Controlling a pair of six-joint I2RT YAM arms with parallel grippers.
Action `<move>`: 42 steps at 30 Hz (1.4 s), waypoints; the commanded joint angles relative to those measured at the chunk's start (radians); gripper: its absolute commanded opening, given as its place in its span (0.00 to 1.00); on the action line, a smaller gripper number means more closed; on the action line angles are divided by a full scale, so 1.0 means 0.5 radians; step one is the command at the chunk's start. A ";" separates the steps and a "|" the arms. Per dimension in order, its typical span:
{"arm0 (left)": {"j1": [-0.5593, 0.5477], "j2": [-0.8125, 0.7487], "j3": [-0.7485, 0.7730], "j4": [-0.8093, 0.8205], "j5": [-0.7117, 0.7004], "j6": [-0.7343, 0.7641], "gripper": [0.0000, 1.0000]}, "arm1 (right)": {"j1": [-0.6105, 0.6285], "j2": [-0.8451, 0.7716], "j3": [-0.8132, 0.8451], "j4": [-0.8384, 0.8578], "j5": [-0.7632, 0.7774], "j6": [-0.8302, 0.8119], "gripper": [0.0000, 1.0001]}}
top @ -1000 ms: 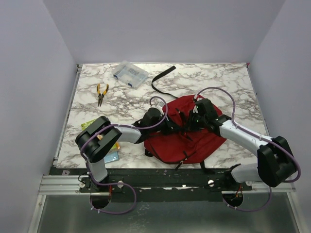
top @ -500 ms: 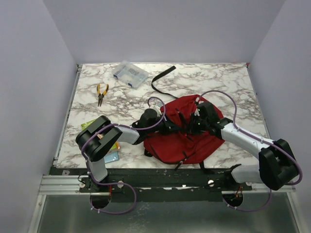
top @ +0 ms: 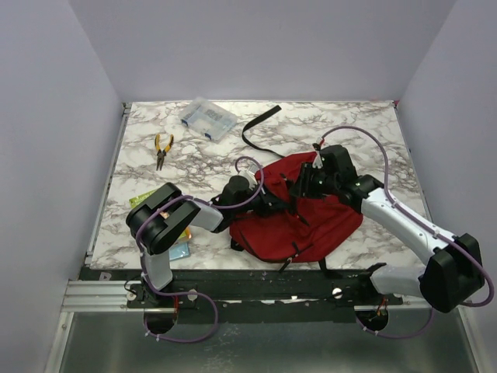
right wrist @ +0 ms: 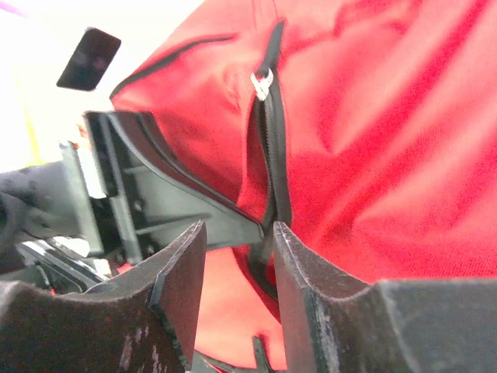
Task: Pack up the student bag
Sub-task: Zip the student bag at the center of the board.
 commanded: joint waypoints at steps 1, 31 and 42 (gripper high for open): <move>0.012 0.043 -0.028 0.129 0.065 -0.022 0.00 | -0.061 0.094 0.201 -0.054 -0.058 -0.007 0.47; -0.003 0.058 -0.004 0.132 0.080 -0.010 0.00 | -0.287 1.159 0.634 0.371 -0.886 0.159 0.40; -0.003 0.055 -0.025 0.132 0.081 0.001 0.00 | -0.414 1.079 0.465 0.525 -1.126 0.226 0.19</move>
